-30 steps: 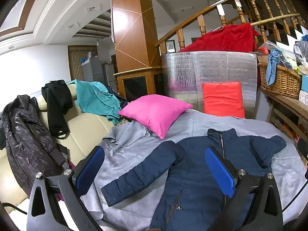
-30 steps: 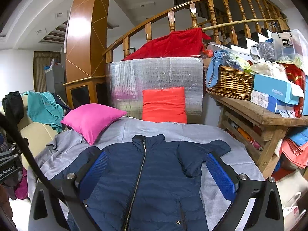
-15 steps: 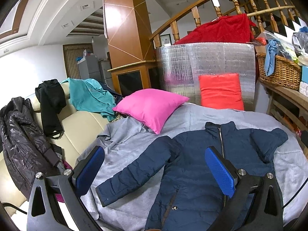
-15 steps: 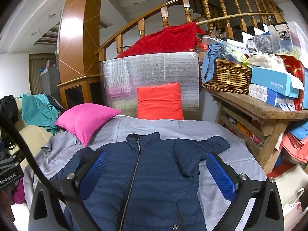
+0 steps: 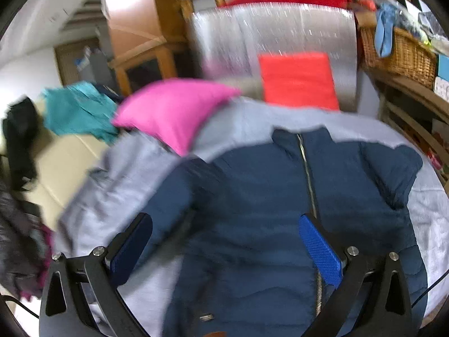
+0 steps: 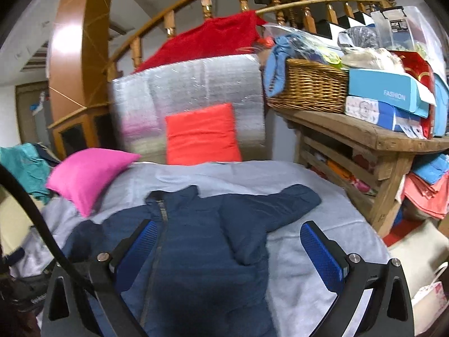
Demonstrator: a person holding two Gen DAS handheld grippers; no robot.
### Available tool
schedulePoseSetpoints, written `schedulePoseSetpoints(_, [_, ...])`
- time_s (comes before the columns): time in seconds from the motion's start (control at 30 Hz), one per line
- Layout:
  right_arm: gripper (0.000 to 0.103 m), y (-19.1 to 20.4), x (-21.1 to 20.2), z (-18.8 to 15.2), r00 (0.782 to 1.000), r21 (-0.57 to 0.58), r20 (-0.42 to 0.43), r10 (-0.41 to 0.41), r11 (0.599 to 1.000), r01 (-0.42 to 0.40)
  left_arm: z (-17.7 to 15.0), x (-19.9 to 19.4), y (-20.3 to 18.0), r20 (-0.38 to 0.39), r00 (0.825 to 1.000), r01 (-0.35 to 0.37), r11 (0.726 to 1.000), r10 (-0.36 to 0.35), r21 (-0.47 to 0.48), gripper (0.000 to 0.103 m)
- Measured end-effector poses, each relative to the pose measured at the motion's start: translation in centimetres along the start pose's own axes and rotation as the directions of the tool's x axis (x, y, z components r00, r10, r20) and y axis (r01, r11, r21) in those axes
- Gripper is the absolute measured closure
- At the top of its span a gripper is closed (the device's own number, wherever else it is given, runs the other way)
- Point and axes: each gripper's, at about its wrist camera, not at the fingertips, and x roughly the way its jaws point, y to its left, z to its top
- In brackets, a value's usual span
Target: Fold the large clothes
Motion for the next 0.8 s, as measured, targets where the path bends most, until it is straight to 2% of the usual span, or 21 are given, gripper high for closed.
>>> schedulePoseSetpoints(0.2, [0.000, -1.6, 4.6, 0.8, 0.997, -0.011, -0.016, -0.076, 0.997, 0.076, 0.2, 6.4, -2.4, -0.055, 0.998, 0.000, 1.000, -0.001, -0.021, 0.000])
schedulePoseSetpoints(0.37, [0.000, -2.0, 7.5, 1.2, 0.992, -0.031, -0.021, -0.124, 0.992, 0.124, -1.2, 11.2, -3.0, -0.166, 0.986, 0.001, 1.000, -0.003, -0.013, 0.000])
schedulePoseSetpoints(0.47, [0.000, -2.3, 9.0, 1.0, 0.990, -0.026, -0.037, -0.138, 0.990, 0.137, -2.2, 13.4, -3.2, -0.258, 0.966, 0.017, 1.000, -0.023, -0.023, 0.000])
schedulePoseSetpoints(0.6, [0.000, -2.8, 11.0, 0.9, 0.985, -0.031, -0.062, -0.162, 0.987, 0.160, -3.4, 16.3, -3.9, -0.370, 0.928, 0.030, 0.999, -0.032, -0.011, 0.000])
schedulePoseSetpoints(0.63, [0.000, -2.9, 11.3, 0.9, 0.984, -0.032, -0.064, -0.168, 0.986, 0.166, -3.8, 16.9, -4.1, -0.384, 0.923, 0.035, 0.999, -0.035, -0.007, 0.000])
schedulePoseSetpoints(0.77, [0.000, -4.0, 13.6, 1.2, 0.978, -0.041, -0.067, -0.200, 0.979, 0.197, -4.1, 17.0, -3.6, -0.375, 0.923, 0.056, 0.995, -0.084, -0.084, 0.000])
schedulePoseSetpoints(0.8, [0.000, -4.6, 14.4, 1.3, 0.978, -0.031, -0.073, -0.194, 0.981, 0.192, -4.3, 16.8, -3.6, -0.361, 0.928, 0.061, 0.994, -0.090, -0.091, 0.000])
